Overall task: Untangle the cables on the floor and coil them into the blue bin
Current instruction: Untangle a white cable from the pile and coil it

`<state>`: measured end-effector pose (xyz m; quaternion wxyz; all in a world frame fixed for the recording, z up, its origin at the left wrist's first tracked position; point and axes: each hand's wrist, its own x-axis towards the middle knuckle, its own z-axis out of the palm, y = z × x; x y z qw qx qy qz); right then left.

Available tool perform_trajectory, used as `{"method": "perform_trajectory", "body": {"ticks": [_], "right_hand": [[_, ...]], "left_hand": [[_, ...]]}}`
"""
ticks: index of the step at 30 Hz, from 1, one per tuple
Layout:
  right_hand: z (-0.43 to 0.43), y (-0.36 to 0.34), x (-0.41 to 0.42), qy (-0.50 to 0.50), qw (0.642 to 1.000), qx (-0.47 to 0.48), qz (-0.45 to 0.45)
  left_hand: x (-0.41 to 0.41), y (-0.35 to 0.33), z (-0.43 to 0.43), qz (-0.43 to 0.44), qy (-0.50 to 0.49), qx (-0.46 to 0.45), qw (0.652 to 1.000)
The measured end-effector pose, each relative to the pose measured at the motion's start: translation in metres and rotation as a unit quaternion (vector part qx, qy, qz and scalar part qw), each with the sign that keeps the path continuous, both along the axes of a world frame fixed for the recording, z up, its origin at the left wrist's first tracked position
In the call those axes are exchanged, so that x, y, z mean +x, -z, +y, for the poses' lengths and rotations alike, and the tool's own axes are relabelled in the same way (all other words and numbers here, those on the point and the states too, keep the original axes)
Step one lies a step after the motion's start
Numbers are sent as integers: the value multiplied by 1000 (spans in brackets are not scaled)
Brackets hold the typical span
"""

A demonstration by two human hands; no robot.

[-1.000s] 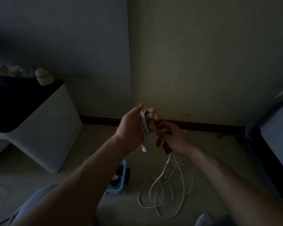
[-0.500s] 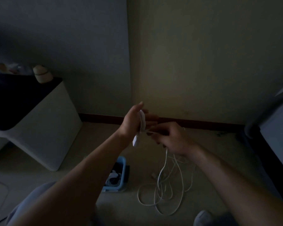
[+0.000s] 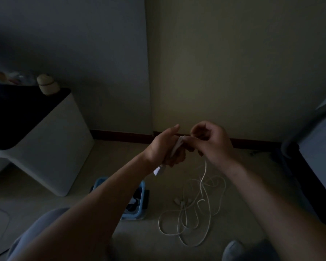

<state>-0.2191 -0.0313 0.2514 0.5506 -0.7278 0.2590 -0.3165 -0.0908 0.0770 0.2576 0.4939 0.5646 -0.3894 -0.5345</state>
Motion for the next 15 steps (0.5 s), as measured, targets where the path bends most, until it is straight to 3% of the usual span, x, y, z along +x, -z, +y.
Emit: {"method": "perform_trajectory", "body": {"ticks": [6,15], "right_hand": [[-12,3,-3,-20,998,-43,32],[-4,11,2,-87,981,144,96]], "left_hand": [[-6,-3,2,36,-42,-18,998],[3,-1,2,199,-69,-40,977]]}}
